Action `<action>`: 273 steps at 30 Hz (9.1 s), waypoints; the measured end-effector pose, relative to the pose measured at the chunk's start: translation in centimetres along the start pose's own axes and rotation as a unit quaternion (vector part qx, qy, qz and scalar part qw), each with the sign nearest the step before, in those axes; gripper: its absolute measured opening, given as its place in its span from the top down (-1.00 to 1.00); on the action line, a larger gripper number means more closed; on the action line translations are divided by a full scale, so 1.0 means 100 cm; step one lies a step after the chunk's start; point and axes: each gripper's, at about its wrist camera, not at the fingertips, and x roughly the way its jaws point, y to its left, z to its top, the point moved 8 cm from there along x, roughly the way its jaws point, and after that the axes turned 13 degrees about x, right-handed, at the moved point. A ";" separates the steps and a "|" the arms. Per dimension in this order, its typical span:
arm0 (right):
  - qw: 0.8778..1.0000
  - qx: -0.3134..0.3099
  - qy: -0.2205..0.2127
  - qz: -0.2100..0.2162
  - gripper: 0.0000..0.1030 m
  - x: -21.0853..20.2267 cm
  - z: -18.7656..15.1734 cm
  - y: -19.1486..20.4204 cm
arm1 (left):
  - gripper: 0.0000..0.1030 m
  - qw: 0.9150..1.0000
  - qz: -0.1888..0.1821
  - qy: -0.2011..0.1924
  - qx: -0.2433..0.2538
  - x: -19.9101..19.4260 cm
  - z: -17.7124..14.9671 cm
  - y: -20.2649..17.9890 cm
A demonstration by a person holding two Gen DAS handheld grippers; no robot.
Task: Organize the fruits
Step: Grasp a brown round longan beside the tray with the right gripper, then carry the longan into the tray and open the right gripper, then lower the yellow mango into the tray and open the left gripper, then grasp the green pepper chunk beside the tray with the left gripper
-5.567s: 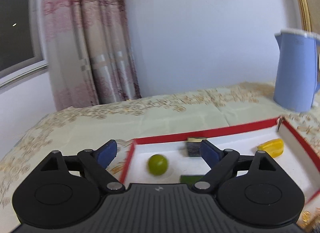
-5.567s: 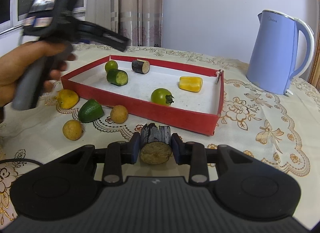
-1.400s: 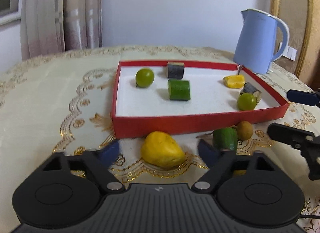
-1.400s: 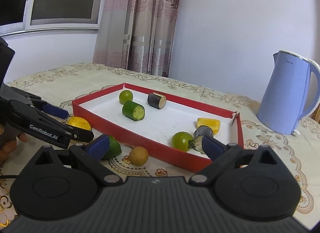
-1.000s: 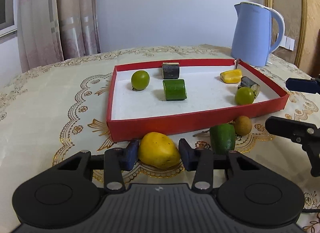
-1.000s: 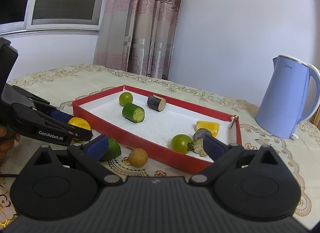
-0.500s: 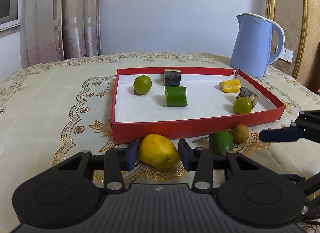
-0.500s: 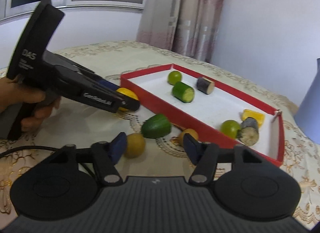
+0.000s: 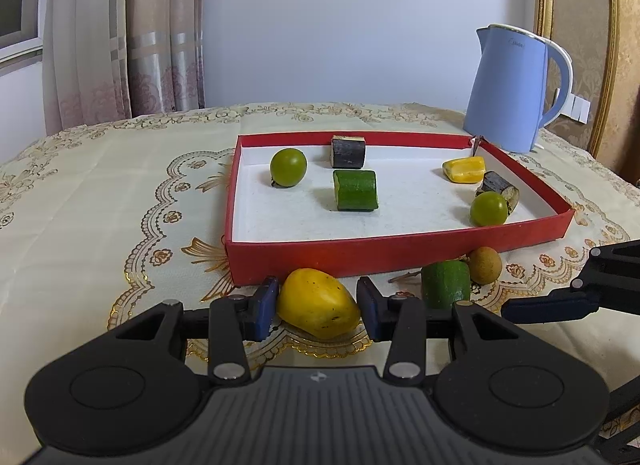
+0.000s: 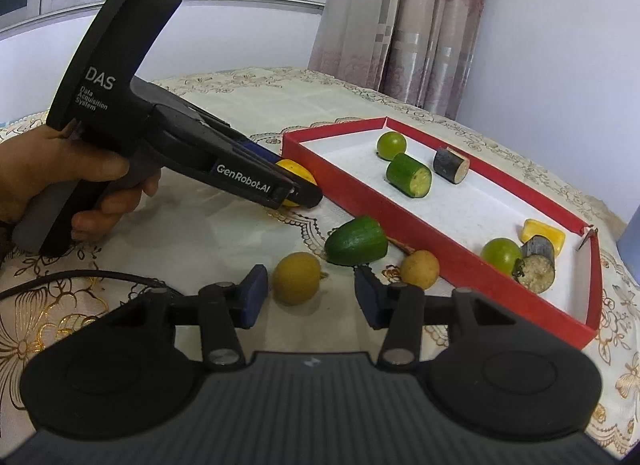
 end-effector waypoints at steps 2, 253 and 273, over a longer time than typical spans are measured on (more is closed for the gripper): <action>1.000 0.003 0.000 0.006 0.11 0.001 0.001 0.002 | 0.19 1.000 0.000 0.001 0.000 0.000 0.000 0.000; 0.944 0.207 -0.161 -0.201 -1.00 -0.031 0.051 -0.154 | -0.69 0.990 -0.032 0.015 0.136 0.007 0.022 -0.086; 0.948 0.213 -0.159 -0.176 -1.00 -0.038 0.055 -0.152 | 0.41 0.995 -0.078 0.034 0.058 0.013 0.018 -0.074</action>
